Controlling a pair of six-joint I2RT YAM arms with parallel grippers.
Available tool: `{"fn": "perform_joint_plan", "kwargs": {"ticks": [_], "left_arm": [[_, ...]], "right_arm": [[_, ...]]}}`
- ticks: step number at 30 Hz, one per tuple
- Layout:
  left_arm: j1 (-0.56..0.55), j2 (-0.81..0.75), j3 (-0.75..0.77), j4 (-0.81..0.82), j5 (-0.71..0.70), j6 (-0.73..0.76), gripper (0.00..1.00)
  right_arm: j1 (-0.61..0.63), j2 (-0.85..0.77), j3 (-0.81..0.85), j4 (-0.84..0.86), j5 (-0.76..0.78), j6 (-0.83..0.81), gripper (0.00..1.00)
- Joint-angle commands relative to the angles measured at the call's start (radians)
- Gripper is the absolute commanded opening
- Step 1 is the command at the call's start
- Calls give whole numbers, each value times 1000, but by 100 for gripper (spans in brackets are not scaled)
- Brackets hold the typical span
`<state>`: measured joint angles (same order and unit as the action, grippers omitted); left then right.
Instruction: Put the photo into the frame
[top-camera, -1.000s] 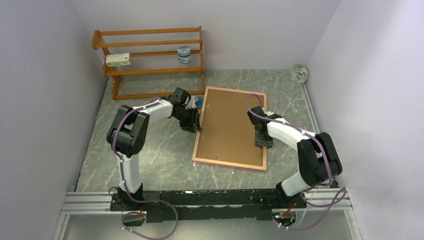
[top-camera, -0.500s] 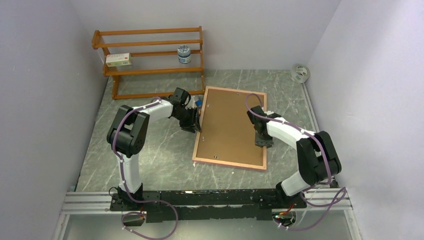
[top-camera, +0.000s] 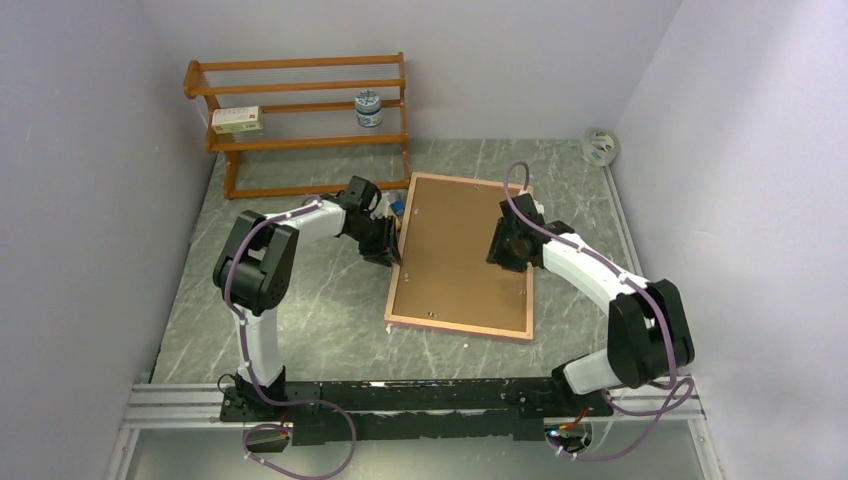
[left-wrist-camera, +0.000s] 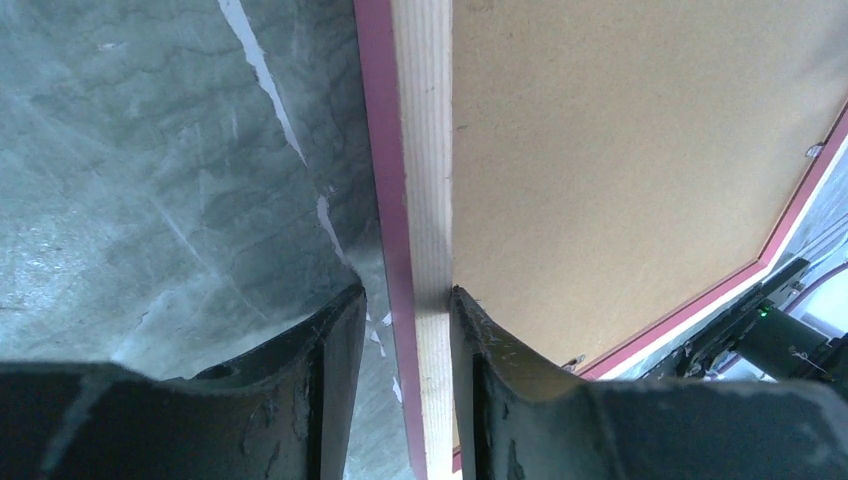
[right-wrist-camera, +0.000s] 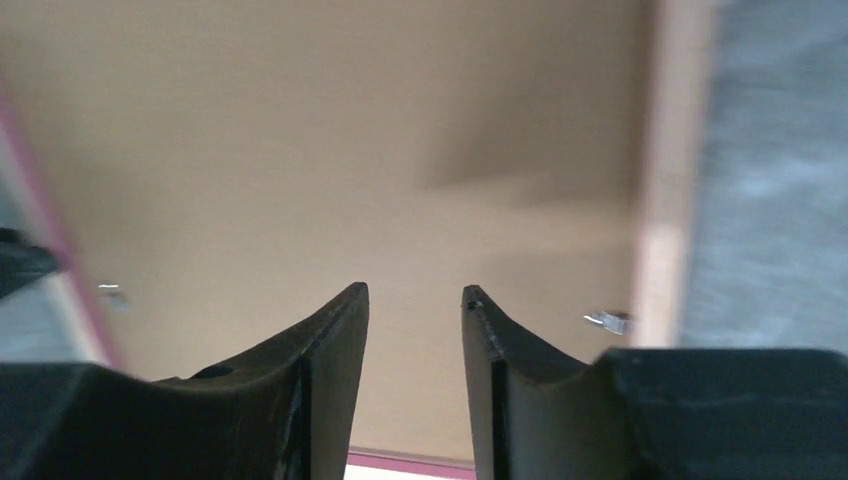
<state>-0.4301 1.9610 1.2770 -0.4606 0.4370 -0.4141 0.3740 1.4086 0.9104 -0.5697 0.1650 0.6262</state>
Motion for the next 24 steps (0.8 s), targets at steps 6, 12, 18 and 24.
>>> {"fn": "perform_joint_plan", "kwargs": {"ticks": [6,12,18,24], "left_arm": [[4,-52,-93,-1,41,-25,27],[2,-55,-145,37,96,-59,17],[2,-51,-153,41,114,-65,13],[2,-51,-154,42,110,-66,13]], "right_arm": [[112,232,85,422,-385,225,33],[222,410,145,527,-471,313,27],[283,491,160,565,-525,332,26],[291,490,144,584,-543,341,25]]}}
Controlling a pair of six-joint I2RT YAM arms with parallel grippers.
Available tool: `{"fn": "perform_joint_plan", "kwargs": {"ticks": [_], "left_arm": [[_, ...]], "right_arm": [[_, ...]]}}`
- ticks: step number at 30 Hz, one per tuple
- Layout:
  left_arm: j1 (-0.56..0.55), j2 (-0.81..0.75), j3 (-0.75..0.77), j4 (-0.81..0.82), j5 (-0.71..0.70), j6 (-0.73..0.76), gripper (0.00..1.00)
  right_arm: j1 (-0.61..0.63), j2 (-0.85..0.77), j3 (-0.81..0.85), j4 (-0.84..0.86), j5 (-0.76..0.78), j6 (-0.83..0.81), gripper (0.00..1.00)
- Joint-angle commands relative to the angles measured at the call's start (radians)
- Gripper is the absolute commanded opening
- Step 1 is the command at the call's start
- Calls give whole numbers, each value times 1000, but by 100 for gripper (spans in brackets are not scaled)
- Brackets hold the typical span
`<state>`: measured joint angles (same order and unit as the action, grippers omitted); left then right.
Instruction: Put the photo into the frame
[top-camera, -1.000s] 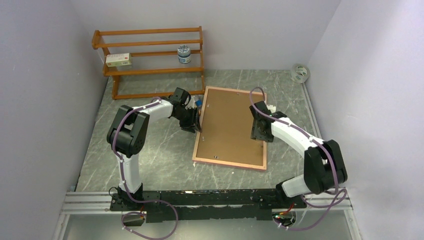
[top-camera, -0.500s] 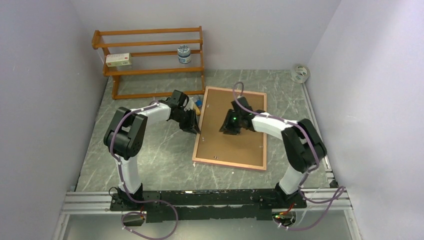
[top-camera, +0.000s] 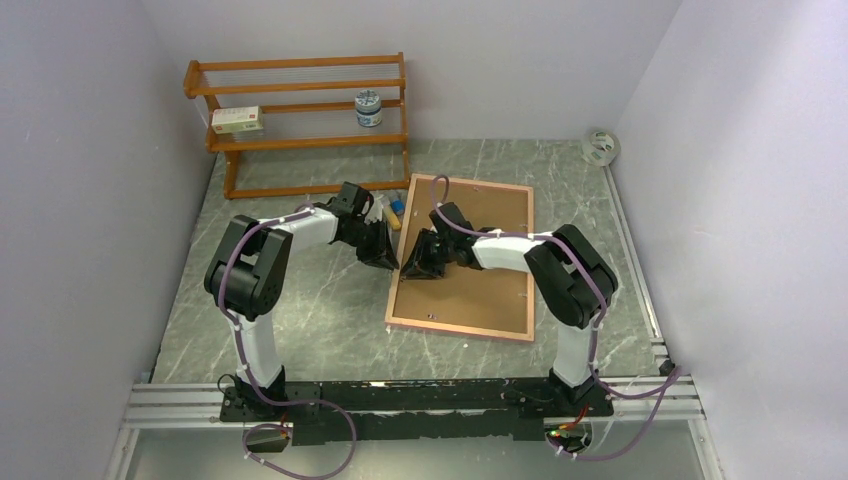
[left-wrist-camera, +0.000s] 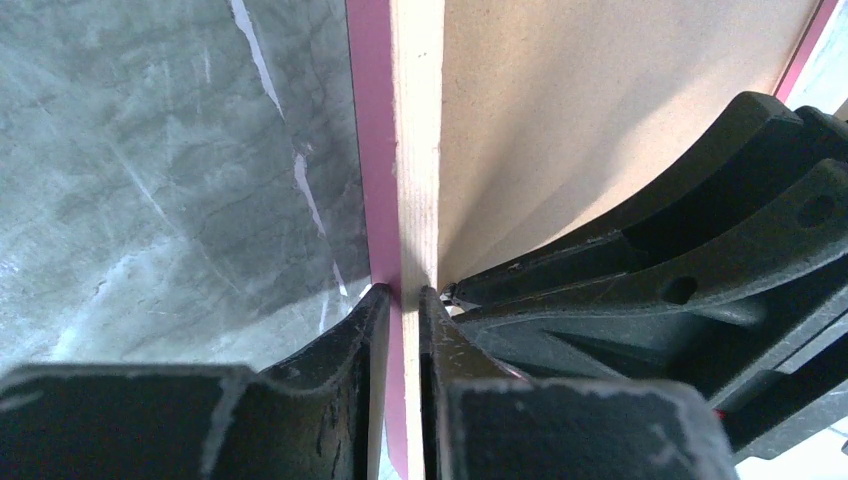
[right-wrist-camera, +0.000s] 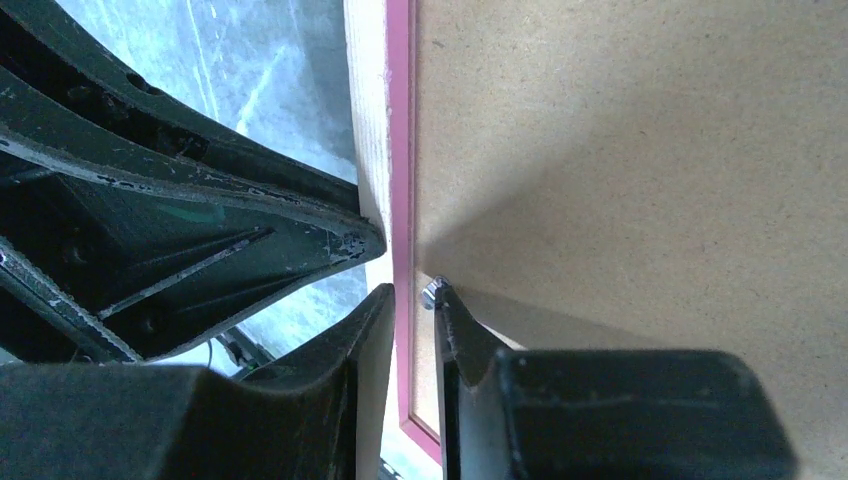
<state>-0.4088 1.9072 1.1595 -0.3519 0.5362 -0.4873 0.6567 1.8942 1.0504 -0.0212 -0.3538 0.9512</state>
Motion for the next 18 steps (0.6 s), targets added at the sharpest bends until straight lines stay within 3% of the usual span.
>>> {"fn": "perform_joint_plan", "kwargs": {"ticks": [1,8,18], "left_arm": [[-19,3,-38,-64,11,6,13],[-19,-4,-46,-56,16,-2,13],[-19,6,-44,-52,33,-5,9]], "right_arm": [[8,-2,2,29,-16,12,26],[10,-32,-24,43,0,6,29],[16,-54,-101,127,39,56,20]]}}
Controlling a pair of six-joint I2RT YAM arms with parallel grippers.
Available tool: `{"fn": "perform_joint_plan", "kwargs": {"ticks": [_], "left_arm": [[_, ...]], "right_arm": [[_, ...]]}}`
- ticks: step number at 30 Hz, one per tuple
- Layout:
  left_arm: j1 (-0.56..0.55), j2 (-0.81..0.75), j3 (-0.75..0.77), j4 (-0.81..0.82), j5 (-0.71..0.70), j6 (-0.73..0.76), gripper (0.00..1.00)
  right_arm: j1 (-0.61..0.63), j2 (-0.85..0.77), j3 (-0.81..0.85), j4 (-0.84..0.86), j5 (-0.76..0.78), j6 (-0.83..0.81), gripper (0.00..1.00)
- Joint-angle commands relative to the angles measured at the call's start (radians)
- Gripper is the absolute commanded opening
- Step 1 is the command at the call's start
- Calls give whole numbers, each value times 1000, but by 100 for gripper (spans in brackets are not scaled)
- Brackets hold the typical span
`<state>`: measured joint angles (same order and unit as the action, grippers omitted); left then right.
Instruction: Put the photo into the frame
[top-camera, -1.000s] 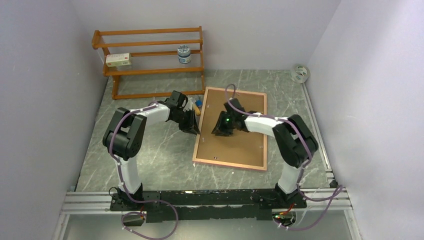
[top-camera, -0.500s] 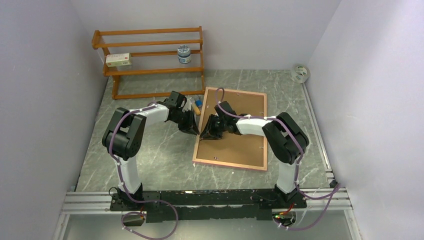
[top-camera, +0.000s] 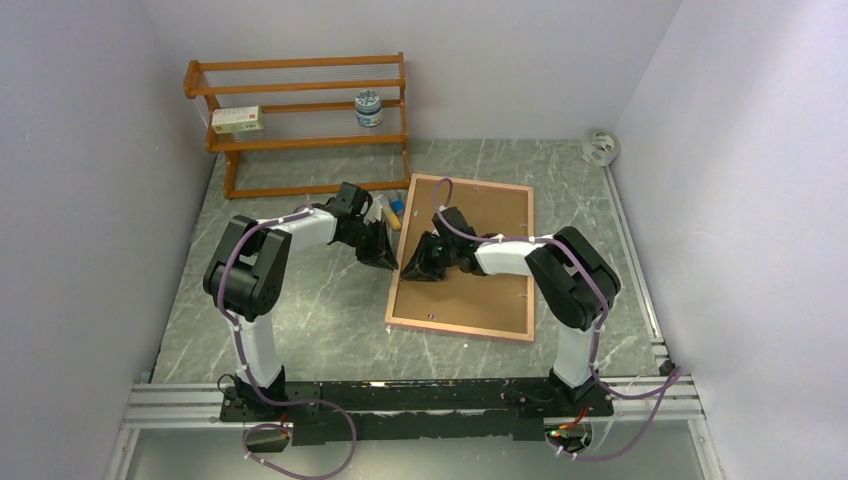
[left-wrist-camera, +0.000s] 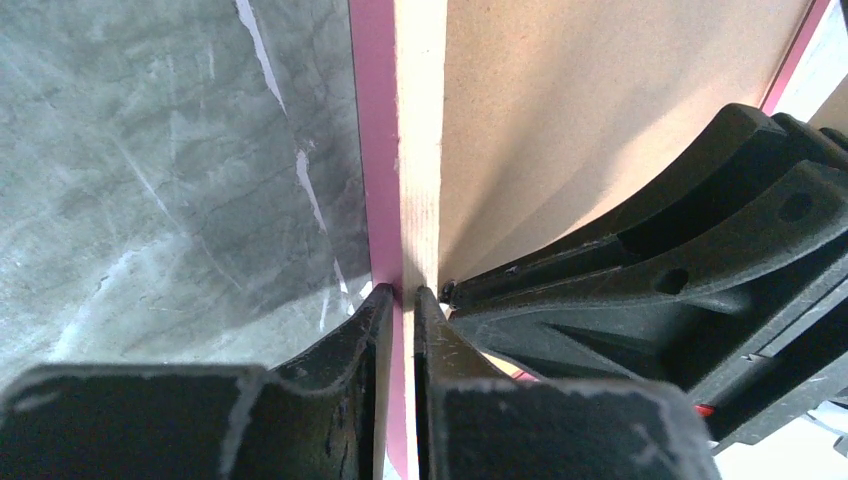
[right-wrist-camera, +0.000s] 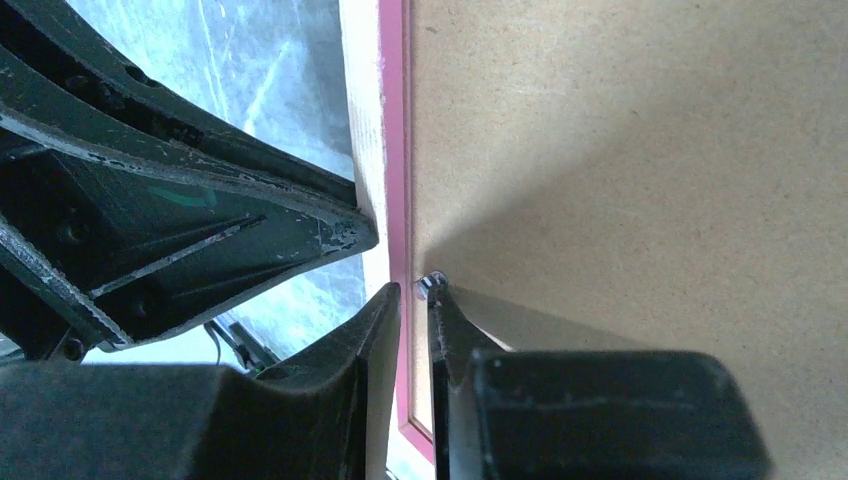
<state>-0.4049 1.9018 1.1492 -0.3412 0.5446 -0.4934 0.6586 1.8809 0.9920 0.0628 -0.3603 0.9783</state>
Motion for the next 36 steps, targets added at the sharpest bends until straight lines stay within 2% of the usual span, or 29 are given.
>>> {"fn": "perform_joint_plan", "kwargs": {"ticks": [1,11,20,30,32,36], "left_arm": [[-23,13,-34,-61,26,0,9],[-23,13,-41,-60,15,-7,5],[-23,13,-13,-113,-30,52,4],[-23,61,49,-249,-29,148,3],[-23,60,48,-265,-27,157,3],[-23,64,41,-258,39,154,5]], "right_arm": [[15,-45,-55,52,53,38,20],[32,-18,-137,229,94,118,14],[41,13,-142,318,103,95,11],[73,12,-193,437,185,84,8],[75,-21,-218,434,218,102,13],[76,-115,-270,368,319,136,30]]}}
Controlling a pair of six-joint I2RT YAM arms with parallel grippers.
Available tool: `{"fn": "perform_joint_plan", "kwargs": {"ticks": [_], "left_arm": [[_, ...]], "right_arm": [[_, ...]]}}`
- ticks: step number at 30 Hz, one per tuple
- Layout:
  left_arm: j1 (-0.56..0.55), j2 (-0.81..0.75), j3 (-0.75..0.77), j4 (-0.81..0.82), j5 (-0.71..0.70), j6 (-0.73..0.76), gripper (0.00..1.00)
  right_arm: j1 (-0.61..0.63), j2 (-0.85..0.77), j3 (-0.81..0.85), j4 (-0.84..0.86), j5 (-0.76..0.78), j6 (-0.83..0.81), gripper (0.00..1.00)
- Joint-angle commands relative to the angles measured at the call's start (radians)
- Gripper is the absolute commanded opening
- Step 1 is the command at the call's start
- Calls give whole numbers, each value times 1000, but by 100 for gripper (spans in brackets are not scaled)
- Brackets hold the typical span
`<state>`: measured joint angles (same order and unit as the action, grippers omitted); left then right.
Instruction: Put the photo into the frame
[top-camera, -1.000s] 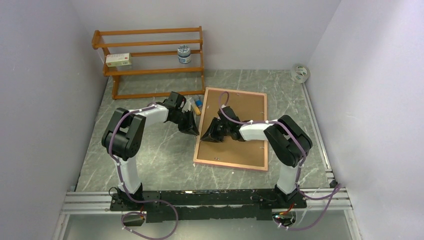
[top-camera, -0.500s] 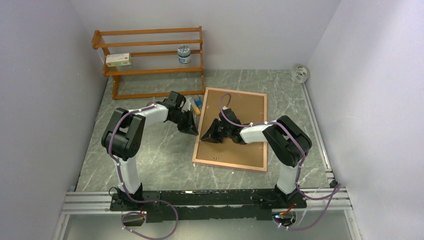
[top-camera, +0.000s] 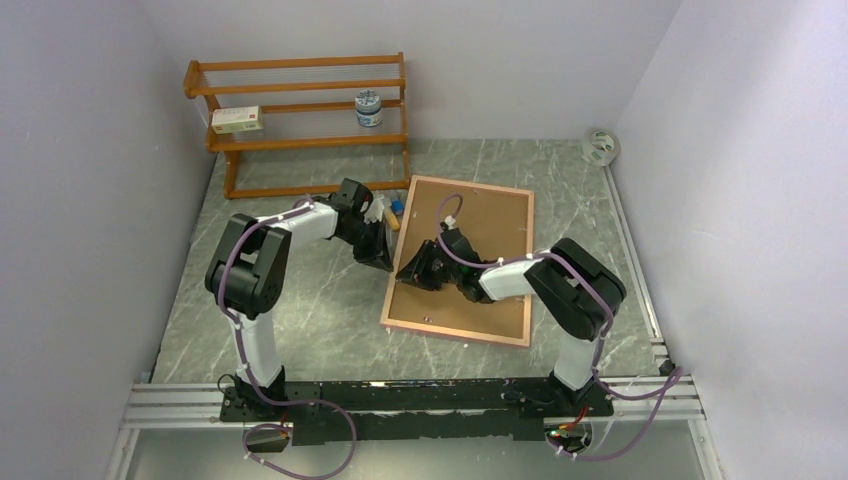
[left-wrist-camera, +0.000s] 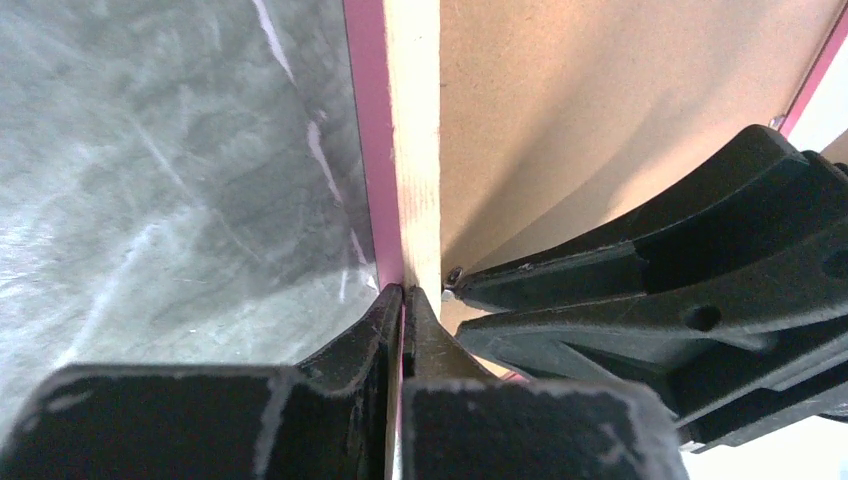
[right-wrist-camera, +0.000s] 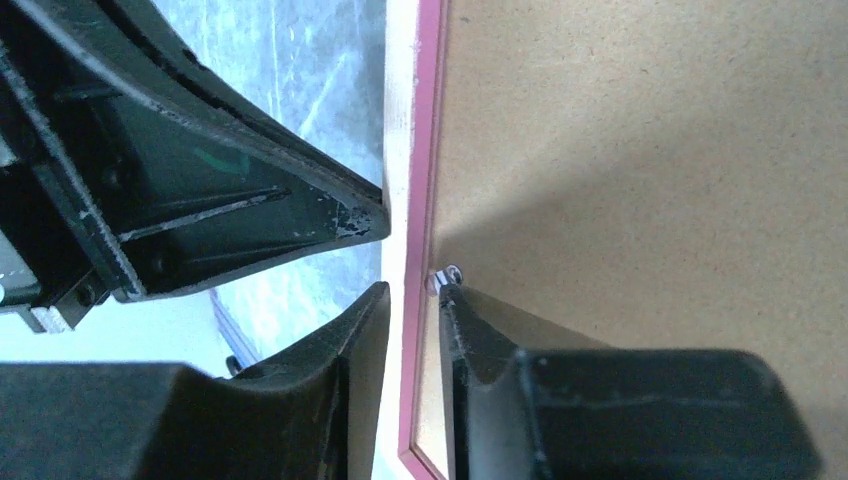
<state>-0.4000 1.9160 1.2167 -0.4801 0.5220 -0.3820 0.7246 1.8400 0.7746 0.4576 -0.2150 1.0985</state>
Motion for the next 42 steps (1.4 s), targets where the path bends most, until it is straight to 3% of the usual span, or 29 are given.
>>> {"fn": "perform_joint_plan", "kwargs": {"ticks": [1,6,12,21,32,42], "left_arm": [[-28,49,-32,-110,84,37,7],[-29,52,-49,-71,155,6,13],[-30,53,-57,-49,202,-11,17],[-31,68,-89,8,275,-49,8],[-35,90,-83,-4,257,-47,7],[-41,91,-94,0,247,-56,7]], "right_arm": [[9,-99,-66,-52,195,24,32],[9,-202,-133,-125,212,70,31],[7,-239,-178,-82,146,80,30],[12,-195,-203,34,49,129,37],[15,-113,-217,147,10,188,37],[23,-82,-219,221,71,204,34]]}}
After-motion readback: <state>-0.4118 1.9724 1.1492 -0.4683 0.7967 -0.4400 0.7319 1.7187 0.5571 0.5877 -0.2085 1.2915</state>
